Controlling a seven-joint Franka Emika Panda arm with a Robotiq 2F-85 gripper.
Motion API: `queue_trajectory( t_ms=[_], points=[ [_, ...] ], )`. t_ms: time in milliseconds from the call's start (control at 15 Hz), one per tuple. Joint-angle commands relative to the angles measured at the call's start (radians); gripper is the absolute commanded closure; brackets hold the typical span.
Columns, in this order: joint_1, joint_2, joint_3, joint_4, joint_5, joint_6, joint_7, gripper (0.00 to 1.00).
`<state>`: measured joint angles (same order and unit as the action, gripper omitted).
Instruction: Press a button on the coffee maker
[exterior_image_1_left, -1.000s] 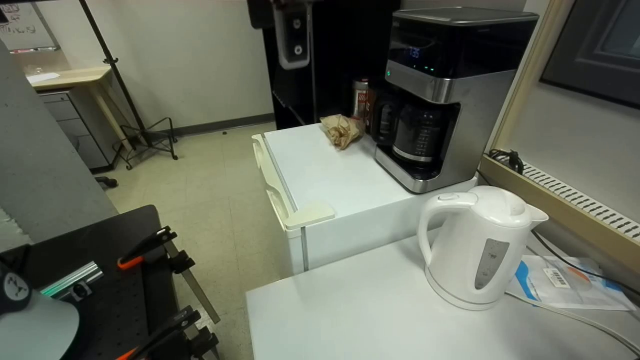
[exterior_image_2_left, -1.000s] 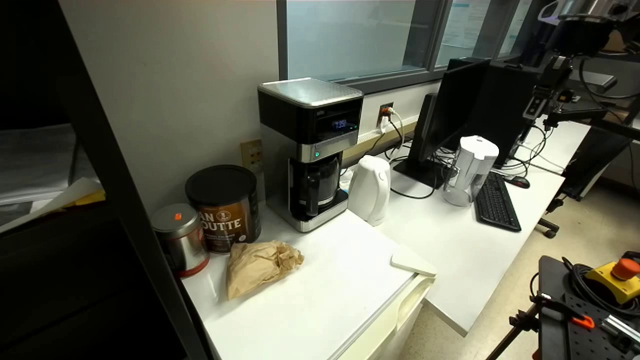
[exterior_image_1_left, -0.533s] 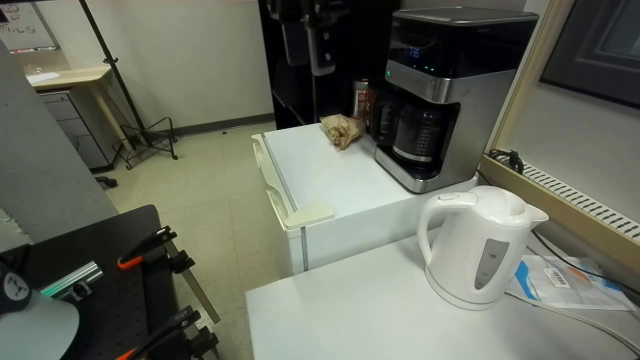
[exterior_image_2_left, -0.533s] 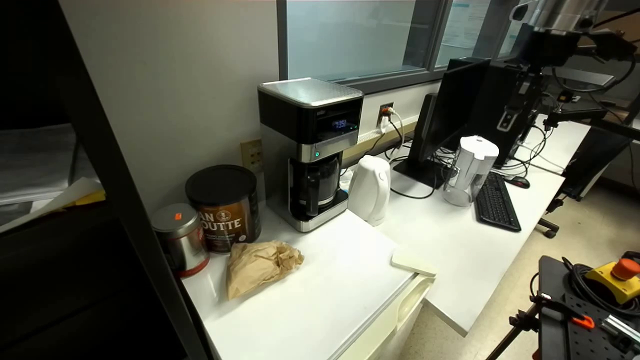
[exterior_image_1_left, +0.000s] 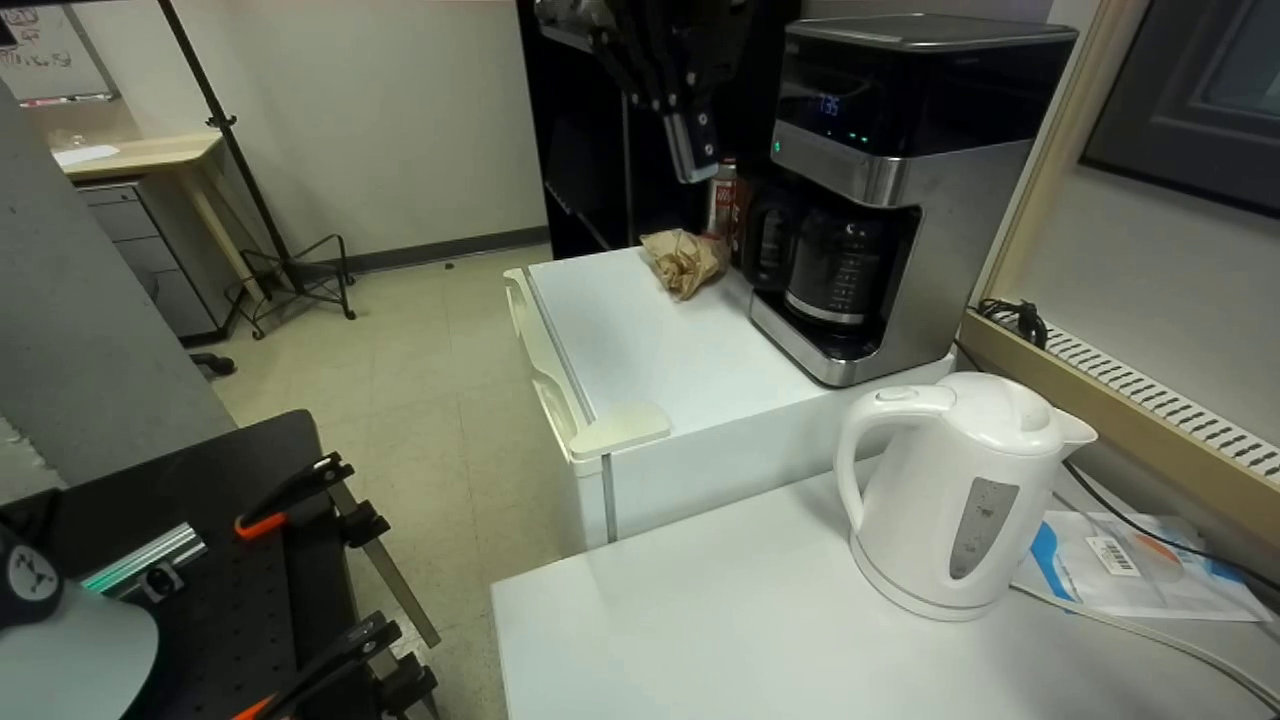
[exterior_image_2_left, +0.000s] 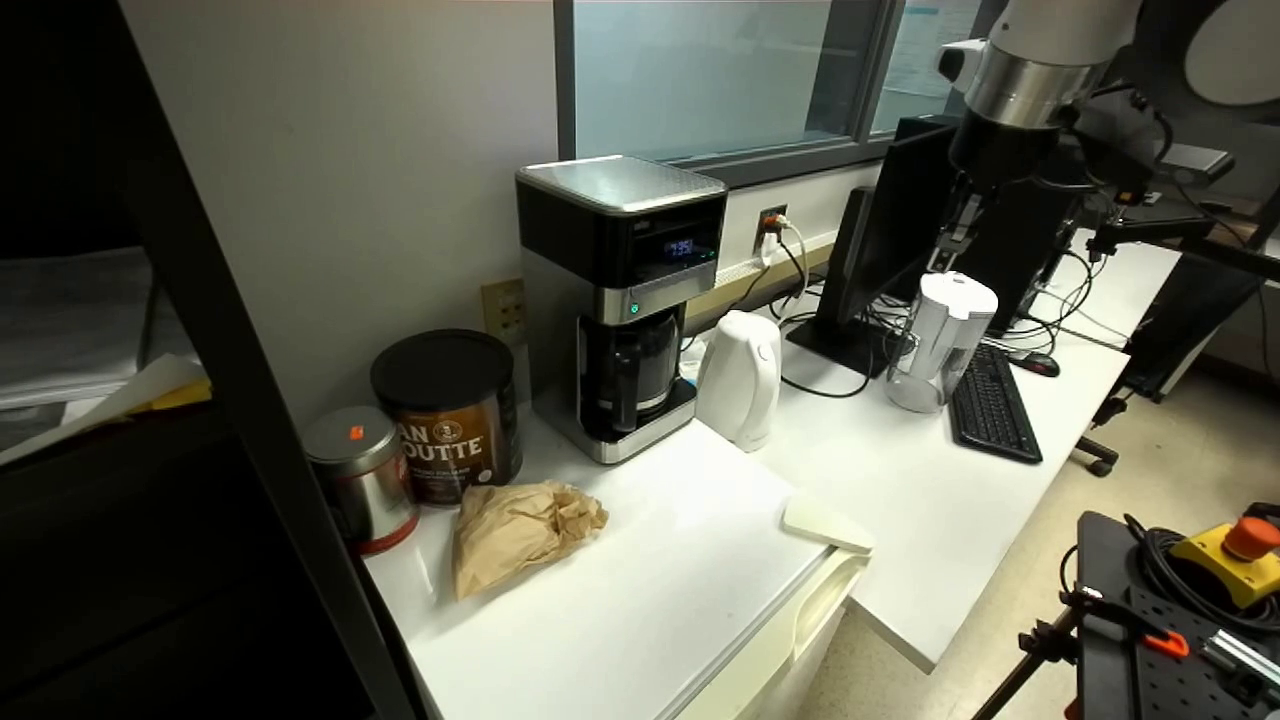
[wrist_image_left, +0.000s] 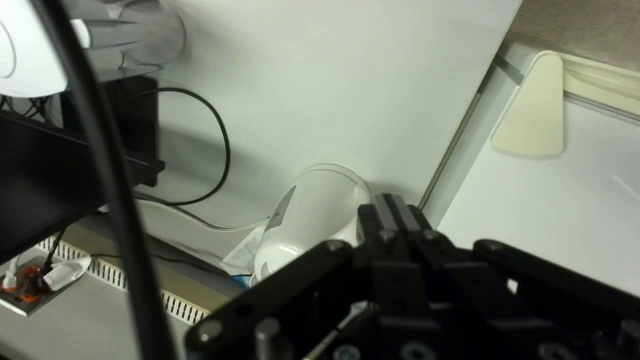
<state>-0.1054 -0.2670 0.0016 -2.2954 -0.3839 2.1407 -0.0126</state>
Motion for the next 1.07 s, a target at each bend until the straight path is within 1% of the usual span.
queue_trajectory(
  t_ms=[0, 200, 533, 1000],
  points=[
    [0.007, 0.080, 0.036, 0.026, -0.145, 0.092, 0.109, 1.00],
    [0.017, 0.127, 0.053, 0.034, -0.247, 0.164, 0.190, 1.00],
    [0.044, 0.186, 0.061, 0.052, -0.371, 0.277, 0.320, 1.00],
    [0.083, 0.286, 0.054, 0.136, -0.501, 0.303, 0.461, 1.00]
  ],
)
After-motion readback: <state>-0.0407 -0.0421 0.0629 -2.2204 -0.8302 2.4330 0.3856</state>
